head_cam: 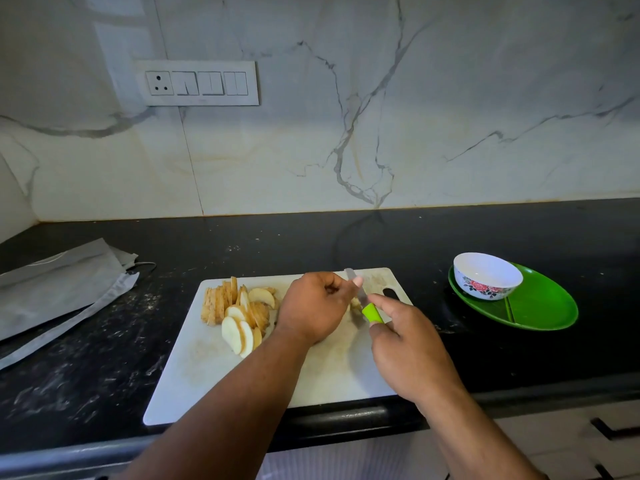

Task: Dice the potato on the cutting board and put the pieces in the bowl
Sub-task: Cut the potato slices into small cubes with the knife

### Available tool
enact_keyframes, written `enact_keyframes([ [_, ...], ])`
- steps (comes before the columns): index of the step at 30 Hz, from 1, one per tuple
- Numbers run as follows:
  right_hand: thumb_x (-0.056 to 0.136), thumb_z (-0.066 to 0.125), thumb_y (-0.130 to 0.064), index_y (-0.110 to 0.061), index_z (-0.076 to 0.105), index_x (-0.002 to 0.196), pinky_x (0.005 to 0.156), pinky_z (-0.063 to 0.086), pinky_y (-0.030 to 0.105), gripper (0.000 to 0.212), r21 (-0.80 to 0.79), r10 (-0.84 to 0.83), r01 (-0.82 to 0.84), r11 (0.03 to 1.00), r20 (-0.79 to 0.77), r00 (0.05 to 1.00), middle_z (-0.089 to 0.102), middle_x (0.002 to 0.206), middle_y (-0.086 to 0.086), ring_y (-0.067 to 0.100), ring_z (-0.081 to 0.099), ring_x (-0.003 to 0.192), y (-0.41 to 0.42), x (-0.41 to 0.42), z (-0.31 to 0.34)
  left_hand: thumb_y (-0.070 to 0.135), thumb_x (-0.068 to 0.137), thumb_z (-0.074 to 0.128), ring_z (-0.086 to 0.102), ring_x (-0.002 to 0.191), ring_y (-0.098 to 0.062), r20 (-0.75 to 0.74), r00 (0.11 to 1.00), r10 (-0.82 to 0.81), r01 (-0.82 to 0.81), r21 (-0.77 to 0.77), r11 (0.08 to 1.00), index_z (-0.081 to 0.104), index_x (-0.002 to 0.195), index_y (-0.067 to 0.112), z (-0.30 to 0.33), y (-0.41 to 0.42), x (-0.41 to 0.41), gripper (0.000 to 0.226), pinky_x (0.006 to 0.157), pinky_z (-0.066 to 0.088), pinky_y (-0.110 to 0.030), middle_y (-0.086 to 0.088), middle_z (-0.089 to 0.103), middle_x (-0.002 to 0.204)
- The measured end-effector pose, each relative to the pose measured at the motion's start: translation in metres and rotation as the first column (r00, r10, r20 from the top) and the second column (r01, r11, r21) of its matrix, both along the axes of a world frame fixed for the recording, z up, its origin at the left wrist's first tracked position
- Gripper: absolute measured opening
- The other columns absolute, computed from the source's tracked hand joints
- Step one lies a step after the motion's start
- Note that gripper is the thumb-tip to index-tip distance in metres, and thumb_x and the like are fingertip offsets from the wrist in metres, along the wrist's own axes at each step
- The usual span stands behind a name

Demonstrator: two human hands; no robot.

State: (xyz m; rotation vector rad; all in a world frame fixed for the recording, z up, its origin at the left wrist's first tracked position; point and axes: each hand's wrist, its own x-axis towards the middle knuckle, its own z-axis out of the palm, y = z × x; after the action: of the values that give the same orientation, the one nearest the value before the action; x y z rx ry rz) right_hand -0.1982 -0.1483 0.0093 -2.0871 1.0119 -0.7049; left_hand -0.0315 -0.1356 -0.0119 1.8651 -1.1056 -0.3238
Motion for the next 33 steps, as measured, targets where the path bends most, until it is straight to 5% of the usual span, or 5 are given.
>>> enact_keyframes([
  [8,0.095,0.047,-0.013,-0.032,0.056,0.136,0.077,0.044,0.024,0.046,0.137,-0.053,0.032,0.99,0.156,0.986,0.057,0.088,-0.011,0.005,0.054,0.081,-0.01,0.006,-0.012,0.042,0.103,0.06,0.057,0.064,-0.013,0.071,0.997,0.015,-0.021,0.083,0.996,0.064,0.073,0.029,-0.002,-0.003,0.002,0.033,0.062,0.045,-0.028,0.01,0.06,0.062],
  [12,0.094,0.048,-0.016,-0.034,0.058,0.131,0.063,0.042,0.027,0.043,0.075,-0.051,0.04,0.996,0.151,0.987,0.057,0.069,-0.014,0.005,0.051,0.061,-0.016,0.008,-0.016,0.036,0.099,0.067,0.062,0.066,-0.01,0.118,0.989,0.095,-0.093,-0.021,0.995,0.065,0.074,0.028,0.002,0.001,-0.002,0.026,0.06,0.046,-0.025,0.009,0.066,0.068],
  [17,0.093,0.047,-0.021,-0.036,0.052,0.138,0.072,0.04,0.026,0.047,0.041,-0.051,0.047,0.998,0.111,0.993,0.053,0.088,-0.012,0.01,0.046,0.079,-0.019,0.008,-0.022,0.037,0.092,0.073,0.064,0.08,-0.002,0.27,0.959,0.082,-0.051,-0.12,0.991,0.075,0.088,0.028,0.019,0.017,-0.012,0.01,0.073,0.056,-0.026,0.017,0.07,0.084],
  [22,0.097,0.048,-0.022,-0.038,0.054,0.134,0.057,0.041,0.022,0.041,-0.127,0.012,-0.013,0.992,-0.007,1.0,0.064,0.085,-0.014,0.004,0.058,0.068,-0.008,0.007,-0.014,0.043,0.09,0.077,0.061,0.075,0.011,0.332,0.942,-0.057,0.089,-0.083,0.993,0.076,0.088,0.031,0.059,0.06,0.016,0.012,0.064,0.041,-0.007,0.02,0.069,0.08],
  [33,0.09,0.058,-0.029,-0.035,0.05,0.134,0.058,0.042,0.023,0.046,-0.269,0.143,-0.14,0.953,-0.008,0.99,0.063,0.09,-0.012,0.009,0.058,0.073,0.022,0.053,-0.007,0.009,0.087,0.078,0.067,0.064,-0.013,0.236,0.958,0.161,-0.157,-0.035,0.987,0.074,0.085,0.03,0.034,0.151,0.102,0.022,0.066,0.059,-0.028,0.011,0.073,0.076],
])
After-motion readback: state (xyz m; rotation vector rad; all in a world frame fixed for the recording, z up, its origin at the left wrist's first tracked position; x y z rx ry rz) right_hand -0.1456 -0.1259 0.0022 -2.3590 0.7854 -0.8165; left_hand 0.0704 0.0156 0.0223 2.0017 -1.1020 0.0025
